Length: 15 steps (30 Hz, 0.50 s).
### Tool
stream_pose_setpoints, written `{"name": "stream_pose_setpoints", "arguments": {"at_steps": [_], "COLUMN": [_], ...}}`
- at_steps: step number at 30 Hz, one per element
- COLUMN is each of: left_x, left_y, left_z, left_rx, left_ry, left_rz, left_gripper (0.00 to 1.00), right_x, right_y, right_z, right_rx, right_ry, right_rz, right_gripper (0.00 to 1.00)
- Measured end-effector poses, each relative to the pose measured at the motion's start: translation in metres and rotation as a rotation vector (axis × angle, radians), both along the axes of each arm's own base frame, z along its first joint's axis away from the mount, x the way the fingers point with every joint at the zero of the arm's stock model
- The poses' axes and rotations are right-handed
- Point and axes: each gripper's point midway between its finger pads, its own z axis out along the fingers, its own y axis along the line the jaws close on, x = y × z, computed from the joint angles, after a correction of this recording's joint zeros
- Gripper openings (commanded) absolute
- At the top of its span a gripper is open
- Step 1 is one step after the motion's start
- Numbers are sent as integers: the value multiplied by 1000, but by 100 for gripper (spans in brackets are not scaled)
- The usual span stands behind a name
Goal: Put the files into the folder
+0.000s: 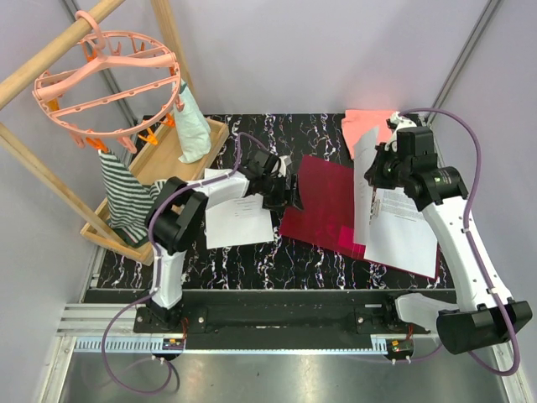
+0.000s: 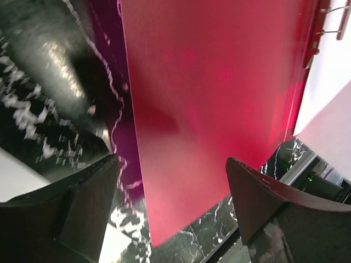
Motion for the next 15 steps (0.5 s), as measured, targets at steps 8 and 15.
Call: {"name": "stream_pose_setpoints", "arguments": {"at_steps": [8,15], "left_x": [-2,4], "left_y": [-9,3], "left_z": [-10,-9], "left_rx": [-37,-74], "left_ry": [58,80], "left_rz": [-28,4], "left_gripper": [36,10], "right_x": [-2,6], "right_y": [4,37], "right_z": [4,-9], "right_rx": [0,121], "right_ry": [18,92], "right_rz": [36,154], "right_gripper": [0,0]}}
